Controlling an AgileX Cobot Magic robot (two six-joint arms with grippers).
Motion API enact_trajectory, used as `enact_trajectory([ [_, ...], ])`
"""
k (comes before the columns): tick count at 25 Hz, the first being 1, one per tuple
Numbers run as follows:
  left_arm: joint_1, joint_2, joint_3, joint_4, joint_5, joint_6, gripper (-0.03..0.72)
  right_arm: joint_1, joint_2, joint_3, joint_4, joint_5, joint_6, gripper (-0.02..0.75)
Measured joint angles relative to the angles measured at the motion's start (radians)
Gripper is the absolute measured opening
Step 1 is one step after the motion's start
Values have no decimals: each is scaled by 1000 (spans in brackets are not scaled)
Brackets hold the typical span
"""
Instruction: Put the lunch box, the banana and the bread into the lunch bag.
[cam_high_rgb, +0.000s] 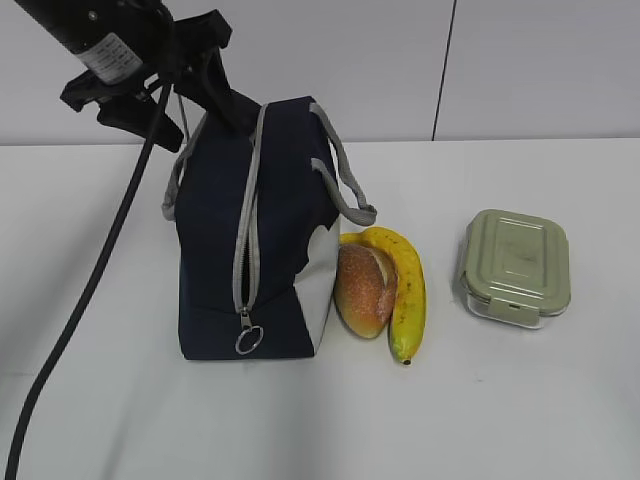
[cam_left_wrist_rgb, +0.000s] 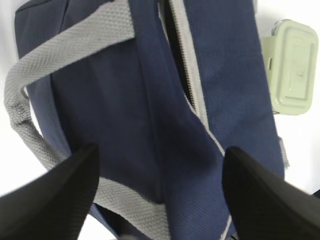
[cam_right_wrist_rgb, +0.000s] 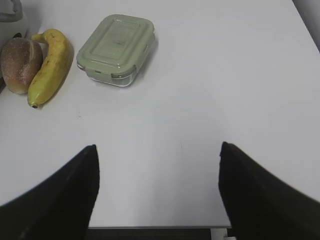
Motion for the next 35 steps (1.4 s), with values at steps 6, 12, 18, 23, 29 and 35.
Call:
enact_trajectory([
  [6, 0, 24, 0, 3, 0, -4, 375, 0, 0, 0, 0, 0, 0, 569],
  [12, 0, 27, 0, 5, 0, -5, 34, 0, 0, 0, 0, 0, 0, 569],
  [18, 0, 29, 0, 7, -3, -4, 5, 0, 0, 0, 0, 0, 0, 569],
  [23, 0, 29, 0, 7, -1, -4, 4, 0, 0, 0, 0, 0, 0, 569],
  [29, 0, 29, 0, -2, 6, -4, 3, 0, 0, 0, 0, 0, 0, 569],
  [35, 0, 29, 0, -3, 7, -4, 4, 0, 0, 0, 0, 0, 0, 569],
])
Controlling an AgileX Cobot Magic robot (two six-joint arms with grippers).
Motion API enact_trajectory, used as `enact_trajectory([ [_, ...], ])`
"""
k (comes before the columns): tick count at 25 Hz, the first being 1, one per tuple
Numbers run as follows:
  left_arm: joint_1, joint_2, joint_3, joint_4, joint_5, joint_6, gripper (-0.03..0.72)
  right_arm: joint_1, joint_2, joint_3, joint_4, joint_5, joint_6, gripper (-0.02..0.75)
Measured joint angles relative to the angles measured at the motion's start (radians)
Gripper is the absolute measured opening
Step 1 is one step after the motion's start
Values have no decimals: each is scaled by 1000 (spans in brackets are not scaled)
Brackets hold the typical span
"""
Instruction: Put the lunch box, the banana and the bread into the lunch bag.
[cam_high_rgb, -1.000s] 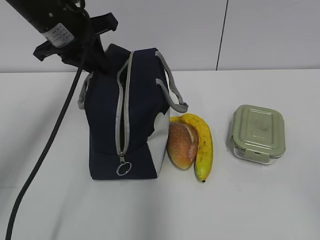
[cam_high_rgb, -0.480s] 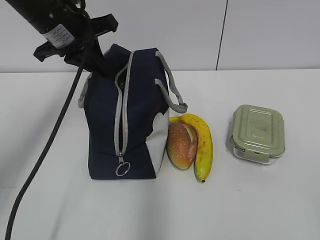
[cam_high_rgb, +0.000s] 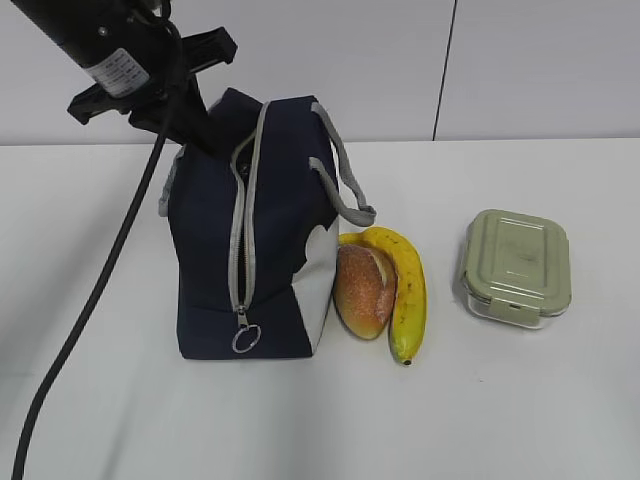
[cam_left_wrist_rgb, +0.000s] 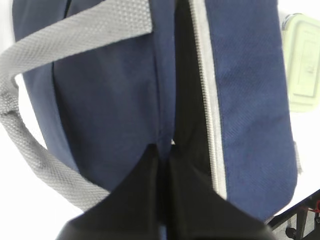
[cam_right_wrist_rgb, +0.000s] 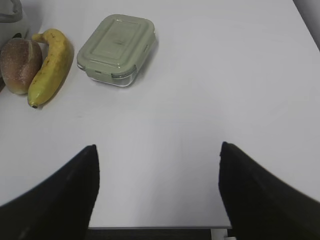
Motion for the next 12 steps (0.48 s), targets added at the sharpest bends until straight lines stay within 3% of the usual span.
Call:
enact_trajectory([
  [6, 0, 0, 0, 0, -1, 0, 4, 0, 257, -7, -4, -18, 7, 569],
  [12, 0, 0, 0, 2, -1, 0, 4, 0, 589, -40, -2, -149, 53, 569],
])
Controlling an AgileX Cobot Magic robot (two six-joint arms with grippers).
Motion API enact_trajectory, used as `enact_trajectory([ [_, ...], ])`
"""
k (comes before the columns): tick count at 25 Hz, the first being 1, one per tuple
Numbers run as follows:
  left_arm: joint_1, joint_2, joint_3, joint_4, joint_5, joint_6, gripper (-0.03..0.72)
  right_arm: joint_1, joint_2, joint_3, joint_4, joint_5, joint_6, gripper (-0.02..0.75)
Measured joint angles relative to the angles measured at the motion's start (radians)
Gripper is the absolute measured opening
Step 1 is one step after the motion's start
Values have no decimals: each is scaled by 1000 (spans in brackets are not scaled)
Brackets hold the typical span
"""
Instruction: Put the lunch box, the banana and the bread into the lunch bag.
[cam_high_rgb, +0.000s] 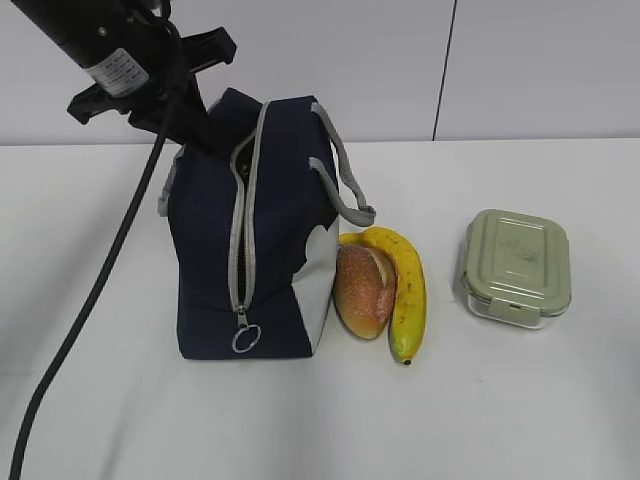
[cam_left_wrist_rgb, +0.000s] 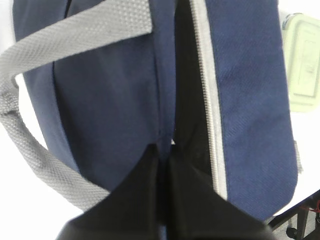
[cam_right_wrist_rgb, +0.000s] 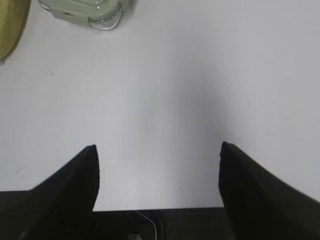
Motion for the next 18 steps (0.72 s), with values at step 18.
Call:
enact_trajectory([
  [18, 0, 0, 0, 0, 1, 0, 3, -241, 745, -186, 603, -332, -515, 569],
])
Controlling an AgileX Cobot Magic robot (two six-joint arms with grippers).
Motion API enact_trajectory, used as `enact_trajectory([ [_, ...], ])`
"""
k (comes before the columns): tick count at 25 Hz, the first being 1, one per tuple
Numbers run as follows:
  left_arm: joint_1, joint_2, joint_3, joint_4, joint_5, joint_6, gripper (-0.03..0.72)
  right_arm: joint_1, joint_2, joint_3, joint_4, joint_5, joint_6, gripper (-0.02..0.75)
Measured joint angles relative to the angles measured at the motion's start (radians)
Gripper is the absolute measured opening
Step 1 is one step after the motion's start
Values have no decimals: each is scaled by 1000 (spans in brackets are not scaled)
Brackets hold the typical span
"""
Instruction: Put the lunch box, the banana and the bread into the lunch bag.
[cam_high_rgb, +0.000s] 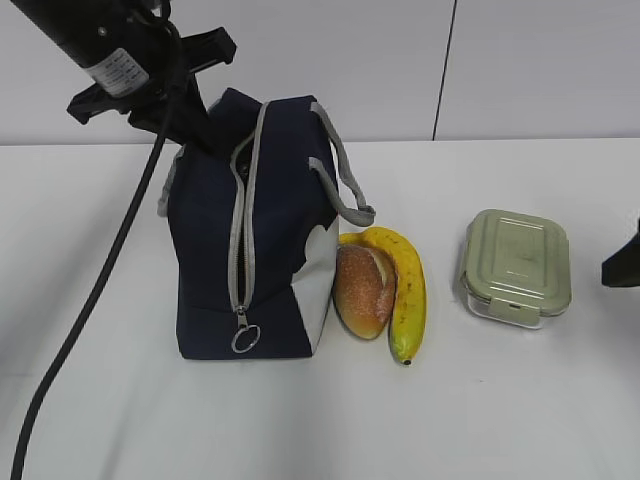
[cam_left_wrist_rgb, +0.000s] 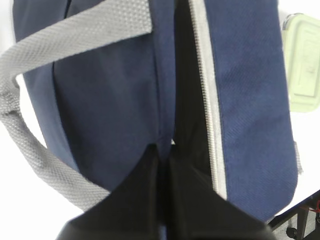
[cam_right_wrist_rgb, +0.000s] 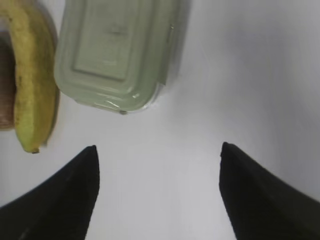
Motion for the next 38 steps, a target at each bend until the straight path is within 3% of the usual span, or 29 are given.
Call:
enact_trajectory([
  [5, 0, 0, 0, 0, 0, 0, 3, -43, 177, -106, 123, 37, -100, 569],
  [13, 0, 0, 0, 0, 0, 0, 3, -85, 358, -242, 152, 89, -121, 569],
  [30, 0, 0, 0, 0, -1, 0, 3, -85, 372, -259, 182, 107, -134, 569],
  [38, 0, 0, 0, 0, -2, 0, 3, -85, 519, -285, 323, 165, -249, 569],
])
